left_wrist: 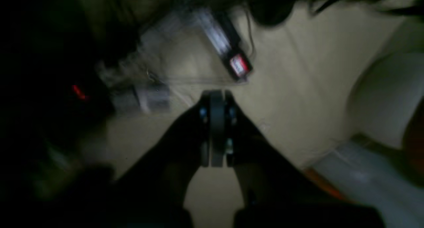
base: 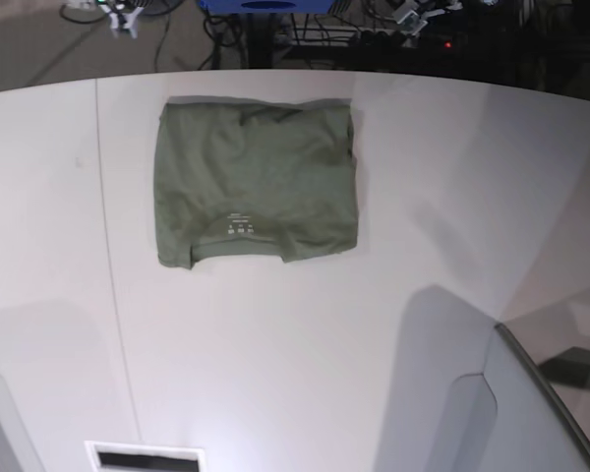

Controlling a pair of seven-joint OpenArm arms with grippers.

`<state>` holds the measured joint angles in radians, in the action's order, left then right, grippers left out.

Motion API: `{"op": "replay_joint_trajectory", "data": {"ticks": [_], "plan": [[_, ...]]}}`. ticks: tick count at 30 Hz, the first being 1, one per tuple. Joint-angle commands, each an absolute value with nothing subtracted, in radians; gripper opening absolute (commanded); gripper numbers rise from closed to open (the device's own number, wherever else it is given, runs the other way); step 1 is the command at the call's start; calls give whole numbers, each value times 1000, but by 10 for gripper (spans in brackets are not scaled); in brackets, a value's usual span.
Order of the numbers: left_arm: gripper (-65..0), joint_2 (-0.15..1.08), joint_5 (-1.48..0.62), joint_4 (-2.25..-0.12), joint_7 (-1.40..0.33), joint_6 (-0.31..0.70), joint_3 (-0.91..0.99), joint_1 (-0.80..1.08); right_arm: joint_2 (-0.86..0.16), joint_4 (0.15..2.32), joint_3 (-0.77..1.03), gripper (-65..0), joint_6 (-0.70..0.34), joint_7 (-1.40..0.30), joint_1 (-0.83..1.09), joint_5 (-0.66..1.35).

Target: Layout the t-shirt on the table in an organized manner, then fold the t-shirt properly

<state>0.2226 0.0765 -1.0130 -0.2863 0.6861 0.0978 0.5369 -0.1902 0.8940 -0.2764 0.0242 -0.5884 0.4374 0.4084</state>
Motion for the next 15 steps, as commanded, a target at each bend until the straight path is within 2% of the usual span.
{"op": "replay_joint_trajectory", "data": {"ticks": [1, 3, 6, 8, 10, 12, 15], "plan": [[-650, 223, 73, -858, -225, 696, 99, 490, -180, 728, -309, -650, 42, -542, 392, 355], [-650, 222, 73, -492, -48, 610, 96, 352, -133, 369, -383, -650, 42, -328, 275, 283], [-650, 222, 74, -44, 308, 484, 94, 180, -88, 38, -467, -647, 42, 104, 211, 229], [-650, 222, 74, 0, 496, 407, 68, 140, -88, 0, -487, -644, 42, 346, 216, 228], [-650, 222, 74, -4, 552, 343, -1, 136, -90, 0, -475, -644, 45, 470, 243, 229], [-650, 217, 70, -68, 529, 302, -77, 133, -97, 47, -427, -645, 47, 501, 252, 229], [-650, 197, 73, -113, 470, 291, -180, 114, -90, 96, -298, -644, 47, 498, 252, 229]]}}
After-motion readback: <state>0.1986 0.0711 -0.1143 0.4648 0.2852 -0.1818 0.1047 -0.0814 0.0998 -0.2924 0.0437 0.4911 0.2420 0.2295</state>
